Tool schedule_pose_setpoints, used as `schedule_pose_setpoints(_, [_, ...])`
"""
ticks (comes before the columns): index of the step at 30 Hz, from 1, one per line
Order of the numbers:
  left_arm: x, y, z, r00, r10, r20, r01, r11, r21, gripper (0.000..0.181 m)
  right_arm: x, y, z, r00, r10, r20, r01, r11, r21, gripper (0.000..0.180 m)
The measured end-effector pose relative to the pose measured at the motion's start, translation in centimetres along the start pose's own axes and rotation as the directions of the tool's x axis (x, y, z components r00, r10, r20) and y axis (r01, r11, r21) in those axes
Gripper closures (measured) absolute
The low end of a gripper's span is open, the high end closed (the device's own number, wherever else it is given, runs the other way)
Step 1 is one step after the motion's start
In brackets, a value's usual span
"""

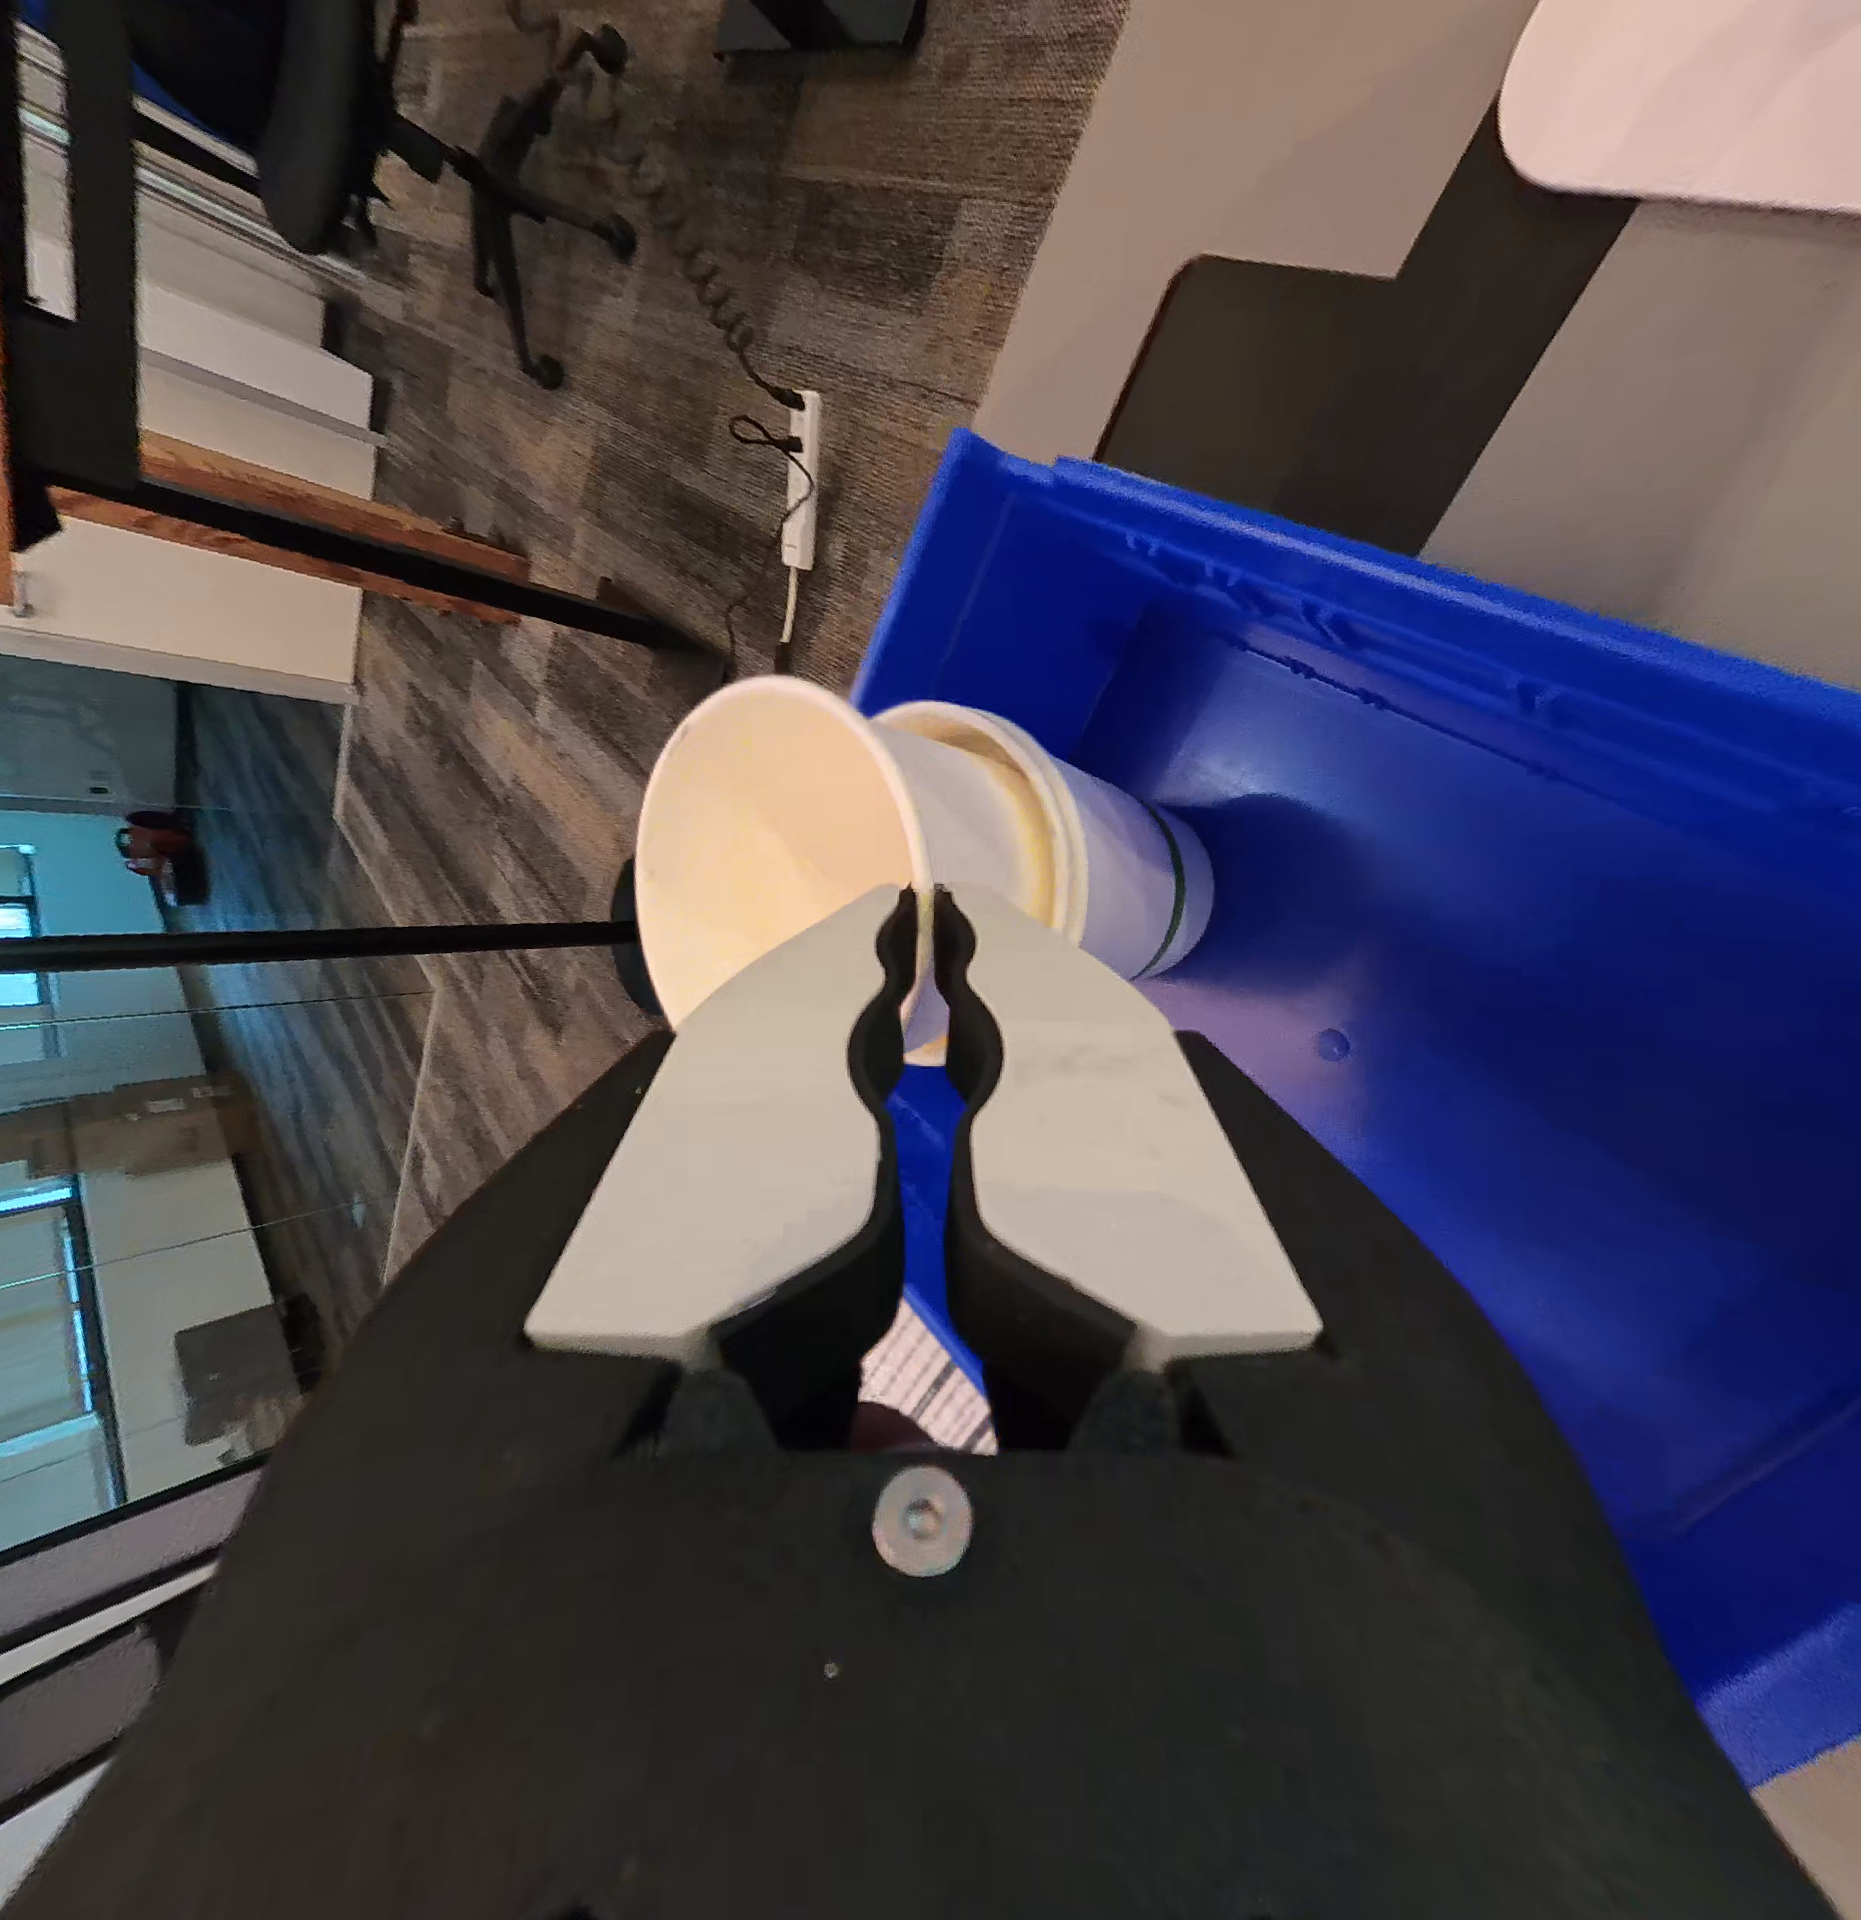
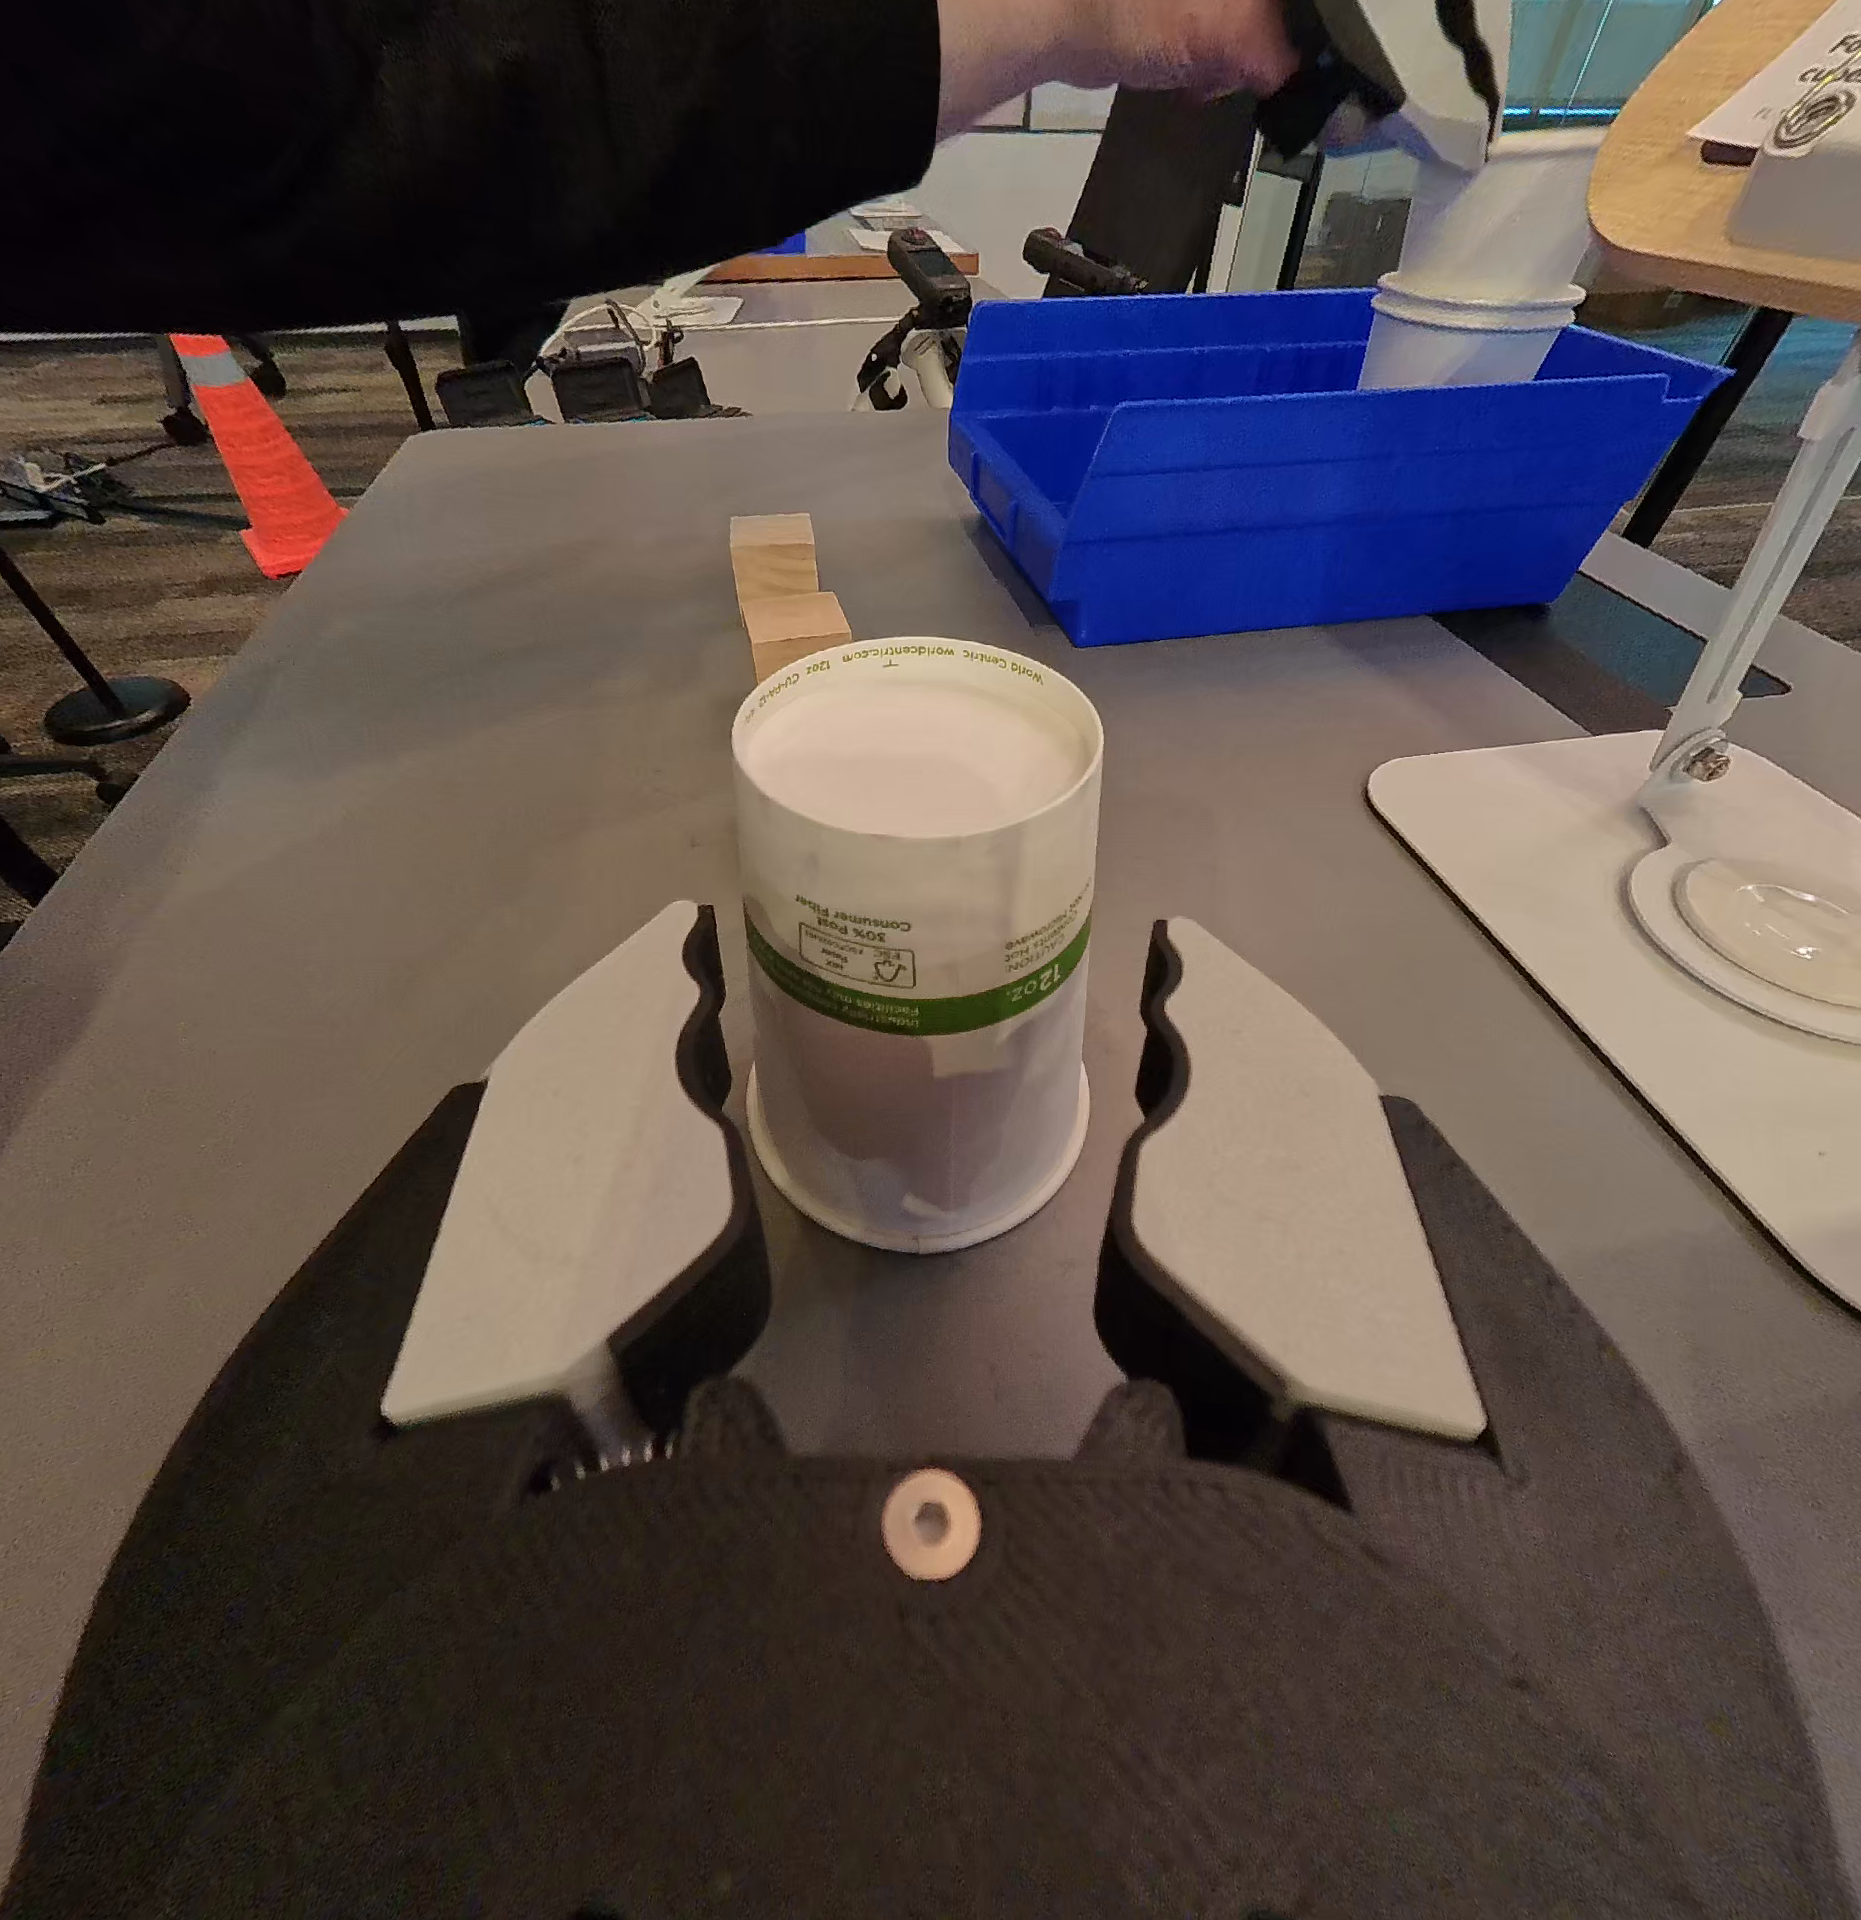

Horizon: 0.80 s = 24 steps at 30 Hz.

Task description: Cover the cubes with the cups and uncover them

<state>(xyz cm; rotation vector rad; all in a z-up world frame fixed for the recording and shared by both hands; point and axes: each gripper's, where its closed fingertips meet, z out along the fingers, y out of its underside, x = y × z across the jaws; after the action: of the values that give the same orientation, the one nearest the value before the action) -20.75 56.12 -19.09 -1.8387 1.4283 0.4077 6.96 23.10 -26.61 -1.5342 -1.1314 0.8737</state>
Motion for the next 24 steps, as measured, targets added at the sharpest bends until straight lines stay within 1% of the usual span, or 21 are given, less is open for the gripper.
schedule_pose_setpoints(1, [-0.4, -0.3, -0.7, 1.000, -0.003, 0.020, 0.003, 1.000, 0.012, 0.178, 0.0, 0.0, 0.0, 1.000, 0.000, 0.000, 0.000, 1.000, 0.001, 0.101])
schedule_pose_setpoints(4, [-2.0, -1.5, -3.4, 0.996, -0.015, 0.090, 0.010, 0.999, 0.050, 0.178, 0.1, -0.1, -0.1, 1.000, 0.001, -0.004, -0.001, 1.000, 0.006, 0.100])
schedule_pose_setpoints(8, [-3.6, -3.3, -8.5, 0.982, -0.072, 0.174, 0.047, 0.988, 0.145, 0.178, 0.2, -0.3, -0.2, 1.000, -0.010, -0.017, 0.010, 1.000, 0.020, 0.097])
schedule_pose_setpoints(11, [-3.4, -5.1, -13.9, 0.961, -0.196, 0.193, 0.133, 0.945, 0.300, 0.178, 0.7, -1.2, -1.1, 0.997, -0.048, -0.064, 0.050, 0.998, 0.043, 0.096])
schedule_pose_setpoints(13, [-2.5, -6.2, -17.9, 0.939, -0.303, 0.166, 0.204, 0.875, 0.439, 0.178, 0.8, -3.3, -2.4, 0.987, -0.104, -0.126, 0.117, 0.988, 0.096, 0.101])
schedule_pose_setpoints(14, [-1.5, -6.9, -19.8, 0.925, -0.362, 0.115, 0.254, 0.814, 0.523, 0.178, 0.7, -4.8, -3.1, 0.977, -0.135, -0.162, 0.155, 0.980, 0.121, 0.101])
schedule_pose_setpoints(16, [1.0, -8.6, -23.6, 0.888, -0.459, -0.034, 0.357, 0.642, 0.678, 0.178, 0.1, -8.0, -4.0, 0.960, -0.175, -0.219, 0.216, 0.960, 0.177, 0.100])
schedule_pose_setpoints(18, [4.2, -10.3, -26.6, 0.852, -0.483, -0.200, 0.442, 0.460, 0.770, 0.178, -0.9, -11.4, -4.0, 0.957, -0.172, -0.232, 0.230, 0.941, 0.250, 0.093])
schedule_pose_setpoints(19, [5.7, -11.1, -27.9, 0.827, -0.486, -0.283, 0.482, 0.356, 0.800, 0.178, -1.5, -13.1, -3.8, 0.957, -0.172, -0.233, 0.236, 0.930, 0.283, 0.089])
schedule_pose_setpoints(21, [8.5, -12.5, -29.9, 0.774, -0.462, -0.434, 0.561, 0.181, 0.808, 0.178, -2.1, -16.5, -3.0, 0.953, -0.169, -0.250, 0.253, 0.901, 0.352, 0.078])
schedule_pose_setpoints(22, [9.6, -13.0, -31.0, 0.742, -0.438, -0.508, 0.595, 0.080, 0.800, 0.178, -2.4, -18.2, -2.7, 0.956, -0.161, -0.246, 0.251, 0.881, 0.401, 0.076])
schedule_pose_setpoints(23, [10.5, -13.4, -32.0, 0.697, -0.395, -0.599, 0.639, -0.037, 0.768, 0.178, -2.6, -19.7, -2.3, 0.959, -0.148, -0.240, 0.244, 0.862, 0.445, 0.074])
schedule_pose_setpoints(24, [11.5, -13.9, -32.6, 0.652, -0.346, -0.675, 0.681, -0.124, 0.722, 0.178, -2.7, -21.1, -1.9, 0.963, -0.134, -0.235, 0.235, 0.846, 0.478, 0.071])
